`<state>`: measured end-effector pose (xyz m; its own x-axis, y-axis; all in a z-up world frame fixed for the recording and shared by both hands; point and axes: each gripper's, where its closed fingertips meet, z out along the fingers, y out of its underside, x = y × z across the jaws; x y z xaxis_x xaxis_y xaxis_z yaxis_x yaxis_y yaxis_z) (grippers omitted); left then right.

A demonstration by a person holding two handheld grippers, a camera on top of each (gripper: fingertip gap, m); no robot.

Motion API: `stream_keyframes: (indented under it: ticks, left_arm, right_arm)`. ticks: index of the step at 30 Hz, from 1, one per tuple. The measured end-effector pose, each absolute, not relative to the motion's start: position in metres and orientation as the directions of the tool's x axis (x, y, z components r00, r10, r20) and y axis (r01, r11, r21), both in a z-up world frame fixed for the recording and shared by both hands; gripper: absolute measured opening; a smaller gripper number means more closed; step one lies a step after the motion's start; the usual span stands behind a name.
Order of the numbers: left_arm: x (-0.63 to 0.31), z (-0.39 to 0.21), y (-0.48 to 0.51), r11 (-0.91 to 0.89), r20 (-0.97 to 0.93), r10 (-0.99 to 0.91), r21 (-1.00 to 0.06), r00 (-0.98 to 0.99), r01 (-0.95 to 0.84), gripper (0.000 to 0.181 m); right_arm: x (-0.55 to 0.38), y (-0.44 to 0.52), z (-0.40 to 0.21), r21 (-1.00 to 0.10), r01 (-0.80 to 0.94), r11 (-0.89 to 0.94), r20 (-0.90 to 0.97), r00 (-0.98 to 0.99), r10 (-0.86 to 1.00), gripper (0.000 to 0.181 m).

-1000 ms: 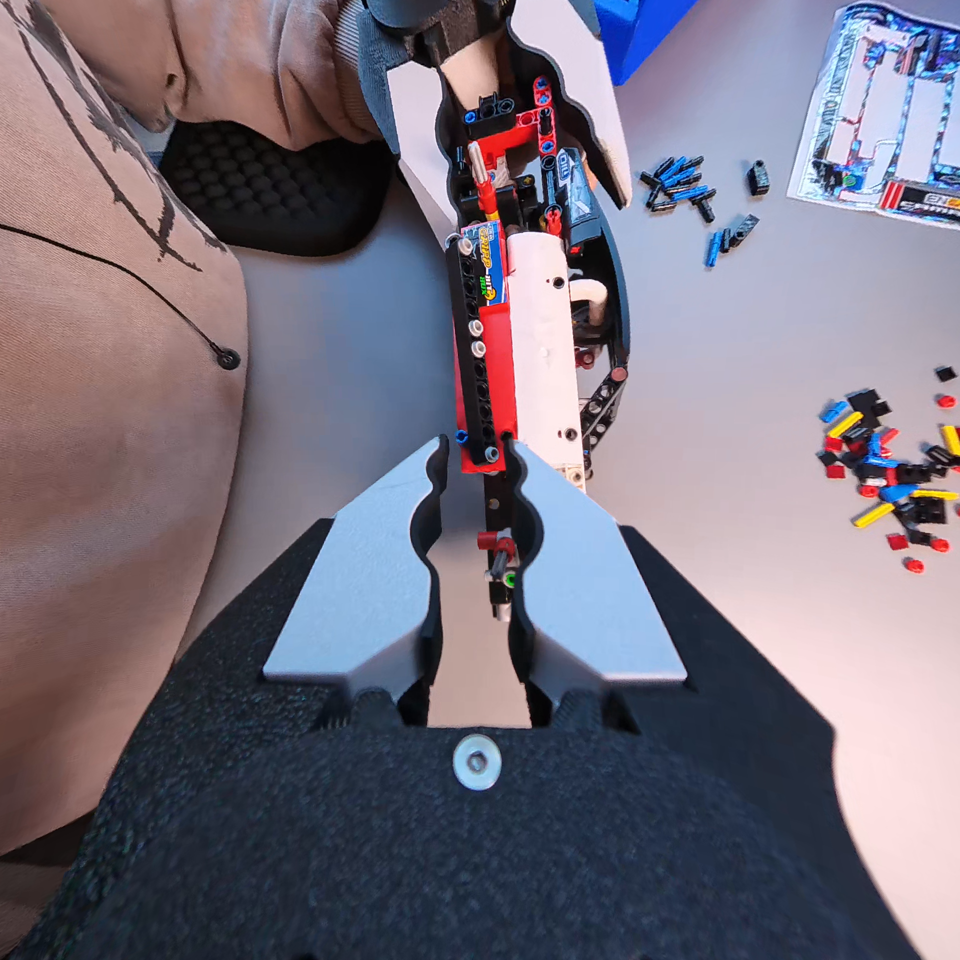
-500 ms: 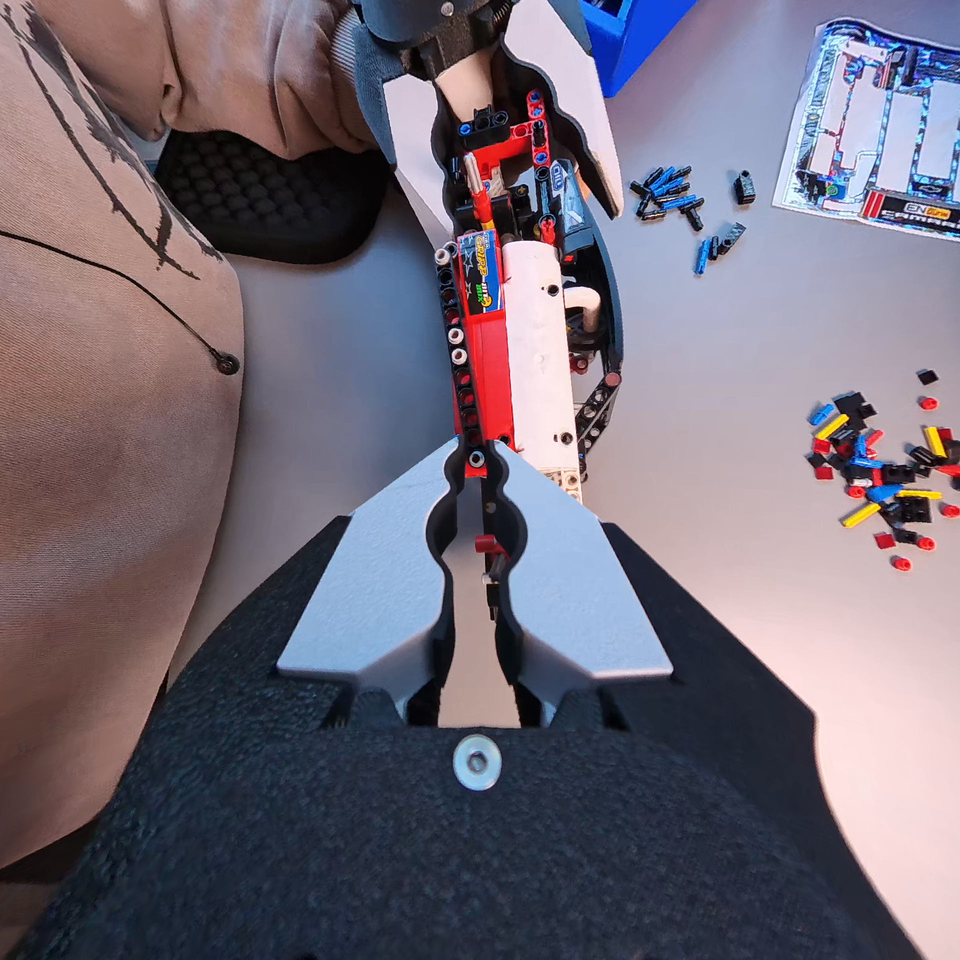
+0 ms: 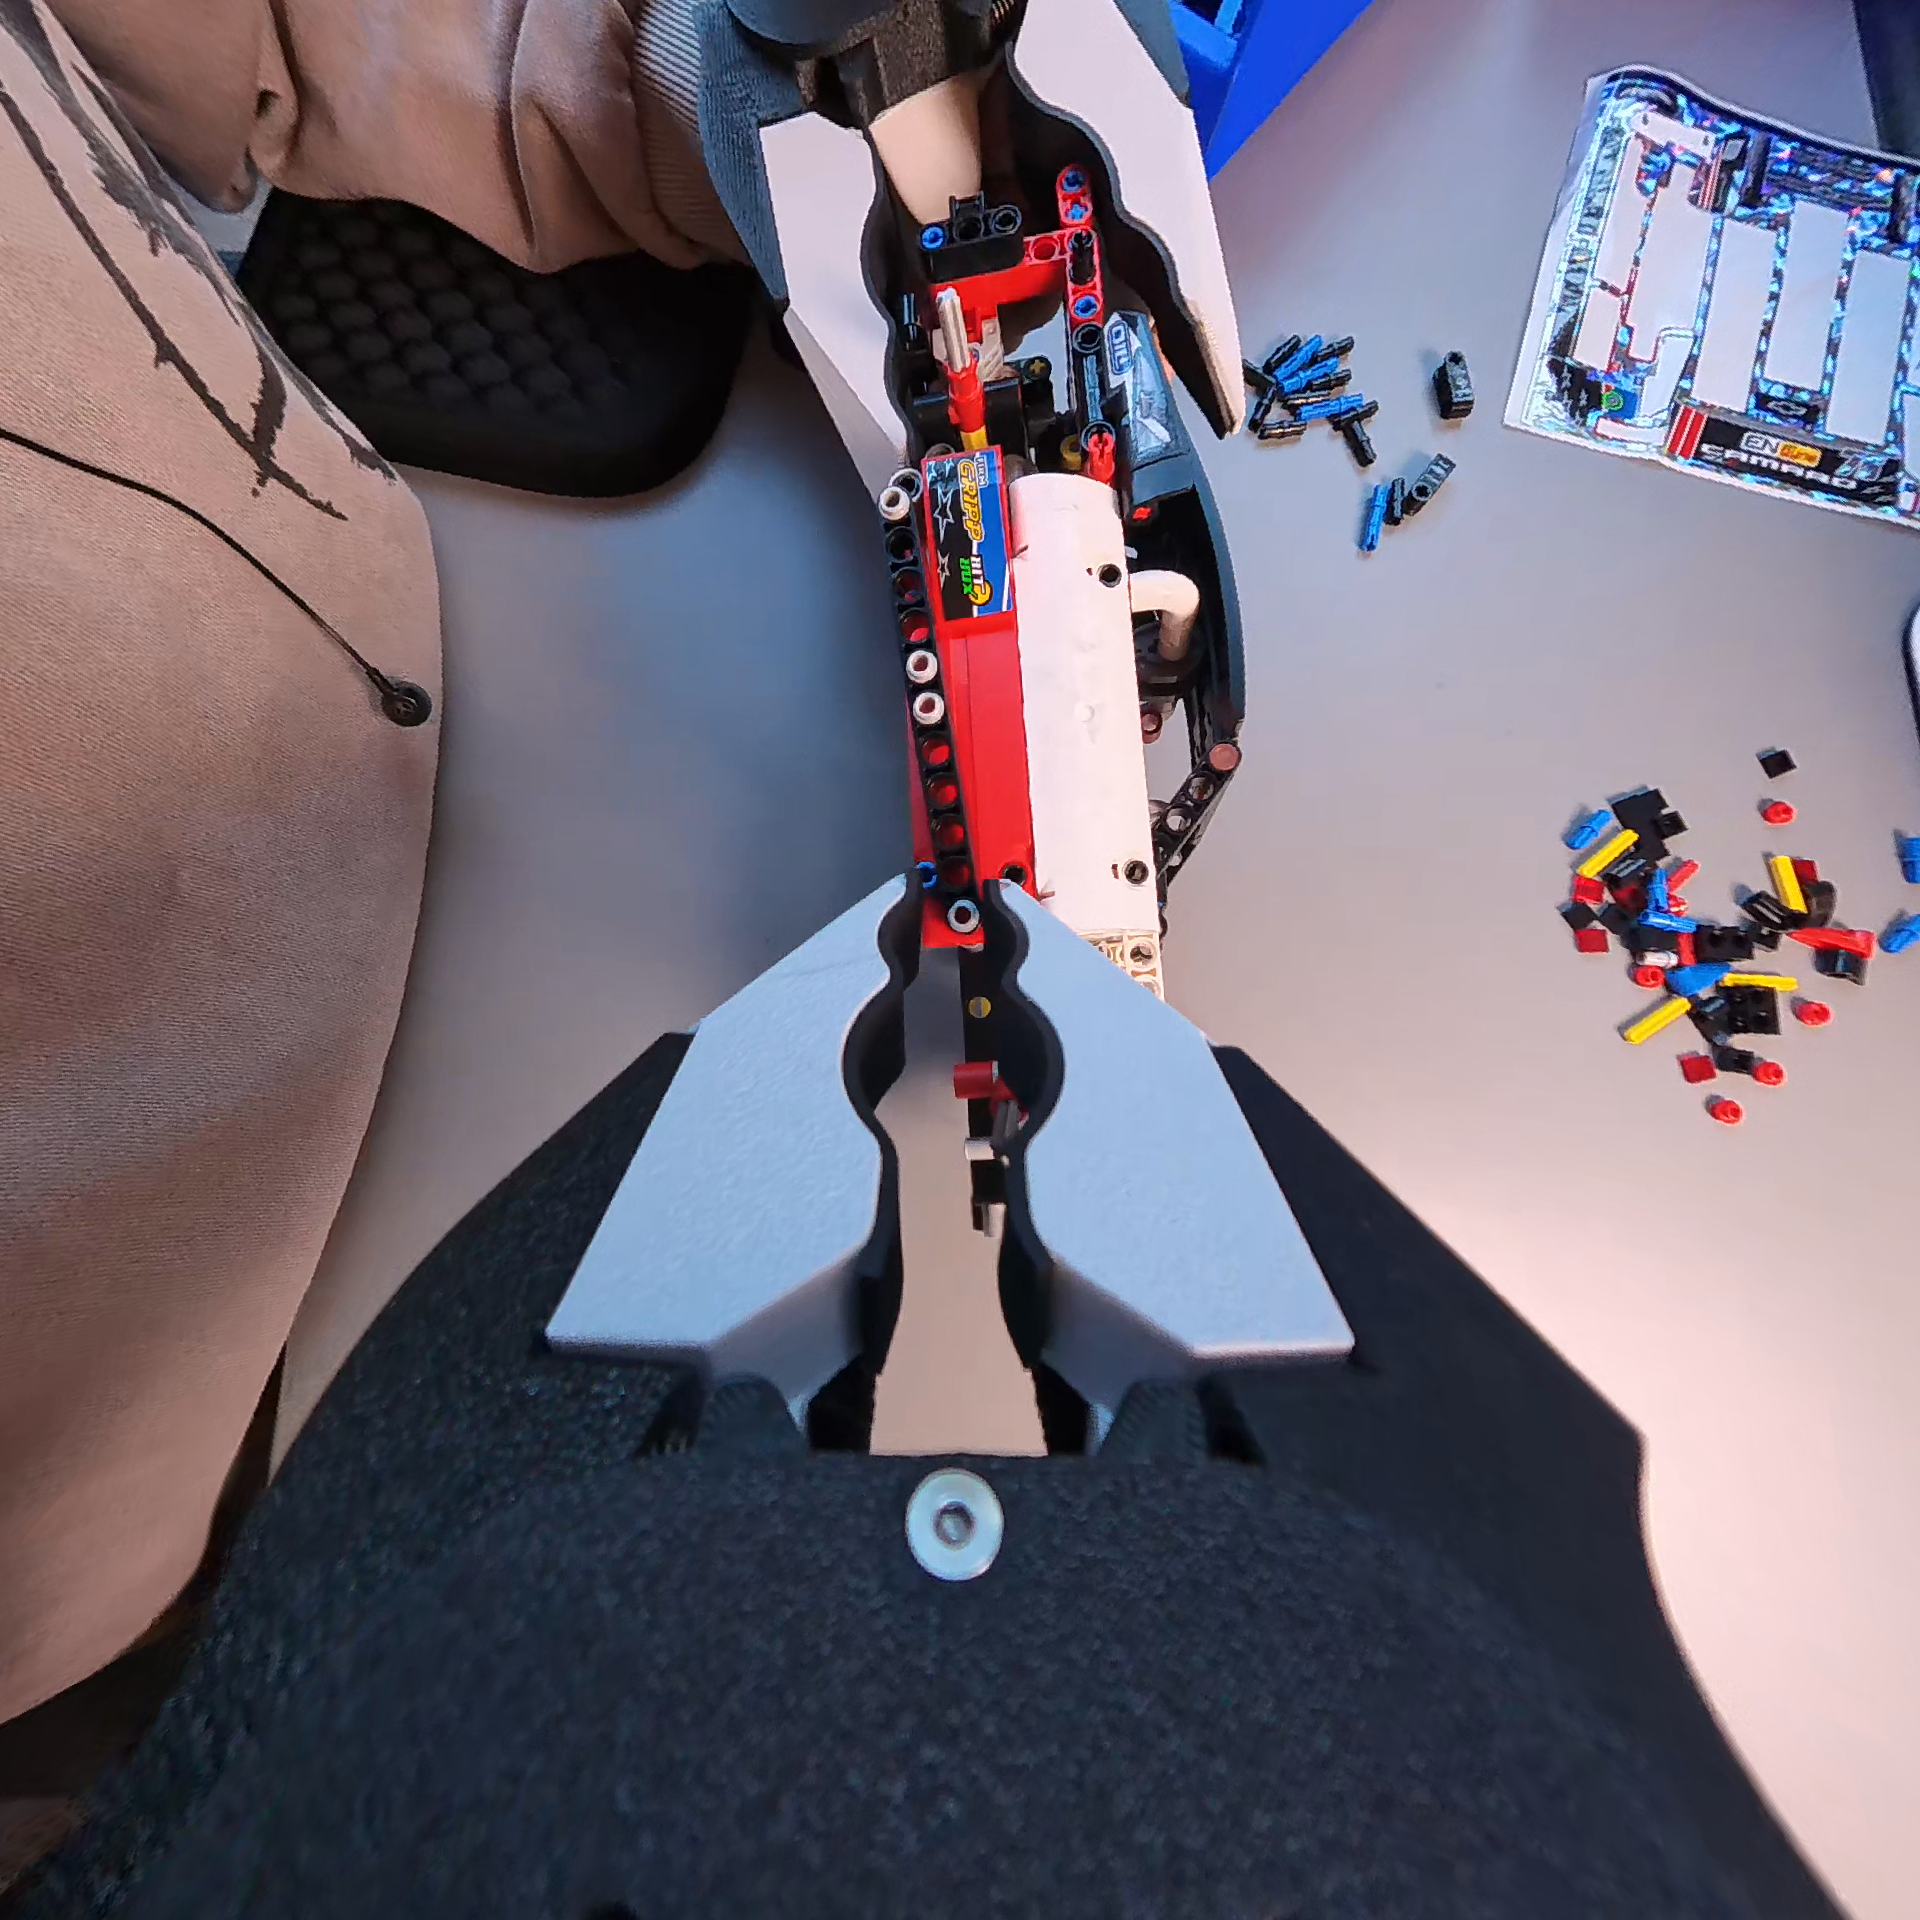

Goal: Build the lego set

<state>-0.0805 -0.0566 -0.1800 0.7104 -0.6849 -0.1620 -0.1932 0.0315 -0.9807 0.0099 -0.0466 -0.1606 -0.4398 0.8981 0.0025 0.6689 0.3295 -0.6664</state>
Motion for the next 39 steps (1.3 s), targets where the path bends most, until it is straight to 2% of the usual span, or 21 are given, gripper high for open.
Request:
stream_keyframes:
  ticks: [9, 19, 39]
  left_arm:
    - [-0.0808, -0.1800, -0.0567, 0.030, -0.159, -0.685, -0.981, 0.711, -0.191, 0.071]
    - [-0.0809, -0.1799, -0.0562, 0.029, -0.158, -0.683, -0.981, 0.713, -0.190, 0.071]
    - [-0.0802, -0.1799, -0.0567, 0.034, -0.166, -0.683, -0.980, 0.711, -0.197, 0.071]
  right_arm:
    - [0.0103, -0.0432, -0.1647, -0.637, 0.626, 0.451, 0.094, -0.517, 0.851, 0.004]
    - [0.0131, -0.0448, -0.1582, -0.603, 0.688, 0.405, 0.104, -0.436, 0.894, 0.004]
    - [0.0146, -0.0470, -0.1627, -0.583, 0.690, 0.429, 0.140, -0.435, 0.890, 0.006]
